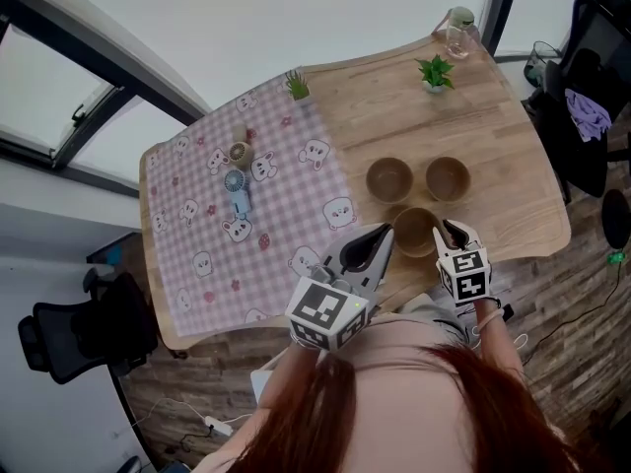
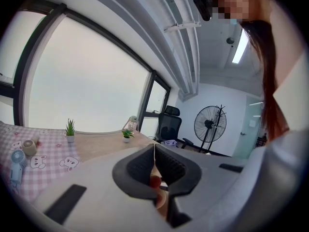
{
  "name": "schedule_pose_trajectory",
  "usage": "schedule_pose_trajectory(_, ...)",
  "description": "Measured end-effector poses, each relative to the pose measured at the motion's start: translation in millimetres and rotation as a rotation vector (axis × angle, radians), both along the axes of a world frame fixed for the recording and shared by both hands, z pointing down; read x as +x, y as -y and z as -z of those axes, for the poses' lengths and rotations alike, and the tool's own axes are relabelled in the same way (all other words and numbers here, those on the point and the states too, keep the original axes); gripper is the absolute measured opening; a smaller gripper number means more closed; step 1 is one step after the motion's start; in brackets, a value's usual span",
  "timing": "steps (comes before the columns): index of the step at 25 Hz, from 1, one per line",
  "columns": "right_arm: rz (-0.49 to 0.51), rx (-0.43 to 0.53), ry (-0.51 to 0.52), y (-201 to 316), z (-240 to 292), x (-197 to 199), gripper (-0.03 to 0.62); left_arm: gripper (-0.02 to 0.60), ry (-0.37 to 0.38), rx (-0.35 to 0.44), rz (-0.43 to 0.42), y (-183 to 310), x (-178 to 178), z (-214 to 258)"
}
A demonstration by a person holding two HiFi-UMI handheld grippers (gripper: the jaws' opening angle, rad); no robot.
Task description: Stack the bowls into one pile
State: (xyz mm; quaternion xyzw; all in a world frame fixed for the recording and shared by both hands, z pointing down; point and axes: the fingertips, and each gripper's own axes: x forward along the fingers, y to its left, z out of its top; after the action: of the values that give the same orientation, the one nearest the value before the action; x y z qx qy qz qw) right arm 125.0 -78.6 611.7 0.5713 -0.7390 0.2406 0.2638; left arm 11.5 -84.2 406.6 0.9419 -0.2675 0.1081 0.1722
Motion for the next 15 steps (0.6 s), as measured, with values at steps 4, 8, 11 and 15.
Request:
schedule_pose_trajectory(4,-0.013,-0.027,0.013,-1.4,-11.1,0.3,0.077,0.011,0.003,-0.010,-0.004,-0.7,-1.3,-4.8)
schedule_pose_trajectory(8,-0.017,-0.049,0.012,0.0,-19.6,0.0,0.077,0.011,0.009,-0.021,-0.006,1.7,-3.6,-7.6)
schedule_pose_trajectory(11,-0.023,-0.062,0.022,1.9,-24.8,0.0,0.078,0.011,0.012,-0.027,-0.009,3.8,-4.0,-8.8)
schedule_pose_trajectory(15,-0.034,-0.078,0.040,3.1,-29.7,-1.3,0.078,0.011,0.010,-0.032,-0.005,4.5,-5.0,-10.0)
